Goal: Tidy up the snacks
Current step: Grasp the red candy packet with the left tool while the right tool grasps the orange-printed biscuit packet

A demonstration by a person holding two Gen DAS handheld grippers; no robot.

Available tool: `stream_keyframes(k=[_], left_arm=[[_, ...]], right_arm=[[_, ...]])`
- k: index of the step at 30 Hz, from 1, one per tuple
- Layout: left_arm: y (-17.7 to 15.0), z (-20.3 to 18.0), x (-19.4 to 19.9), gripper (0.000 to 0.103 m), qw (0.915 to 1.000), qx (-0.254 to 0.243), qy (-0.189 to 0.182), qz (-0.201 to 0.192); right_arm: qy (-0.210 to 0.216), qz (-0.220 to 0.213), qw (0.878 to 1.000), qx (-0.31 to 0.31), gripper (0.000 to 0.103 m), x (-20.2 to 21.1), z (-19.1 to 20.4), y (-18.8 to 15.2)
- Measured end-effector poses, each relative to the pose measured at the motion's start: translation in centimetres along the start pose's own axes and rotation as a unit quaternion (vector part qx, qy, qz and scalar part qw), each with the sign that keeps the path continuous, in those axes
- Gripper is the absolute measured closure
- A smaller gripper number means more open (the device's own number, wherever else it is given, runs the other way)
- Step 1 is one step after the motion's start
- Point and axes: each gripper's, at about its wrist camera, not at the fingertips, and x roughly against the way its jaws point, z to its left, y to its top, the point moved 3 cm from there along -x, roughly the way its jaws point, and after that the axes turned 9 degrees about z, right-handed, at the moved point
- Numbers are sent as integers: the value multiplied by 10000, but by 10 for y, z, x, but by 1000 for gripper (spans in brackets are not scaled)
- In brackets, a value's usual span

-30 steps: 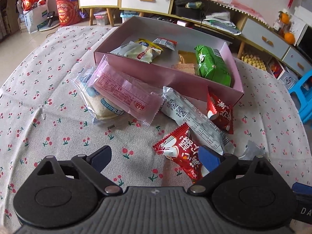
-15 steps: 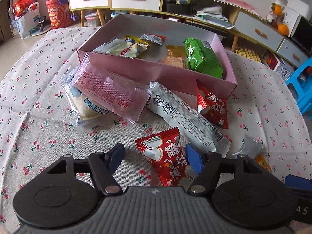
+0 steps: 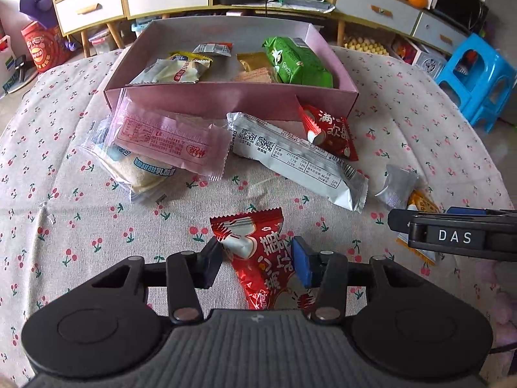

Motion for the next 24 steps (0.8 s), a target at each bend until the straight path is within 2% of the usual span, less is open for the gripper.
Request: stream_keyframes(k=[2, 5, 8, 12, 17, 24], left_arm=[[-2, 2, 1, 57, 10000, -39, -6, -14], [-5, 5, 2, 40, 10000, -23, 18, -3], [-9, 7, 2, 35, 10000, -77, -3, -15], [-14, 3, 2, 35, 9997, -232, 57, -39], [-17, -5, 1, 37, 9990, -430, 121, -49], [-17, -6, 0, 47, 9973, -668, 255, -144]], right_arm=[[-142, 12, 9998, 135, 15, -1, 2, -2], [-182, 144, 9996, 130, 15, 1, -5, -5], [-241, 267, 9993, 50, 15, 4, -17, -8], [-243, 241, 9994, -96, 15, 4, -29, -10], [-209, 88, 9997, 132, 16, 3, -23, -10], [-9, -192, 9984, 538, 23, 1, -14, -7]])
